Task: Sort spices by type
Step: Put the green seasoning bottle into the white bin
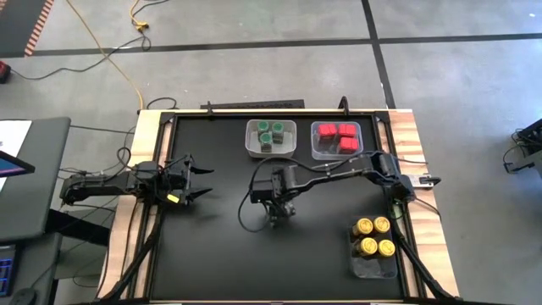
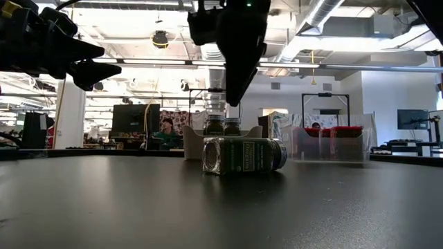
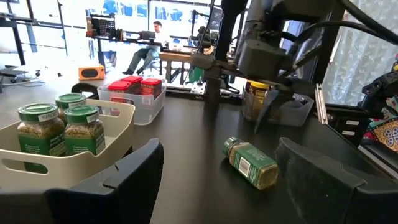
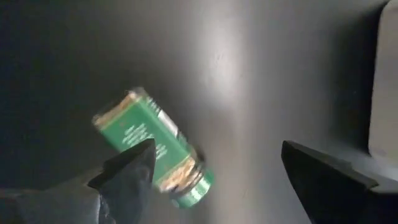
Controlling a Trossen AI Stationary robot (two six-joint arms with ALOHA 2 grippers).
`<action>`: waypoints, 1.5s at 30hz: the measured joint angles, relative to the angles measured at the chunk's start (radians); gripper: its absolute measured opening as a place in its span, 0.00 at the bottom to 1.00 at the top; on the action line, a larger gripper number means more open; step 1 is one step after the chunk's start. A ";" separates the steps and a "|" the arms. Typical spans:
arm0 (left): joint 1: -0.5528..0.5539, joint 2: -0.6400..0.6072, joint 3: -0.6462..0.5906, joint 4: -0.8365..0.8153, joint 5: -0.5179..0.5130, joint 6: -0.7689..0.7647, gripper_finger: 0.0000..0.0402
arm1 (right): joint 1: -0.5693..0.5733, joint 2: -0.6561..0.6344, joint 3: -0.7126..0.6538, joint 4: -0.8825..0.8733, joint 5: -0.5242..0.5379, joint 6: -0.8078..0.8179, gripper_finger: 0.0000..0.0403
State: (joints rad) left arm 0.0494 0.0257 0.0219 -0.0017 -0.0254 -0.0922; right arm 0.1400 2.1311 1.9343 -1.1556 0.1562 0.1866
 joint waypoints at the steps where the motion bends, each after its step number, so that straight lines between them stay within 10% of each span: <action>1: 0.000 0.000 0.000 0.000 0.000 -0.001 0.74 | -0.002 0.000 0.000 0.011 0.000 0.000 0.94; 18: 0.000 0.000 0.000 0.000 0.000 -0.001 0.74 | 0.011 -0.070 -0.059 -0.124 -0.039 -0.204 0.86; 35: 0.000 0.000 0.000 0.000 0.000 0.000 0.74 | 0.009 -0.576 -0.827 0.453 -0.089 -0.266 0.79; 45: 0.000 0.000 0.000 0.000 0.000 0.000 0.74 | 0.017 -0.607 -0.908 0.592 -0.088 -0.266 0.83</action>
State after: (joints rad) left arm 0.0492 0.0261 0.0222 -0.0017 -0.0254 -0.0917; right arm 0.1566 1.5237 1.0260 -0.5637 0.0681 -0.0796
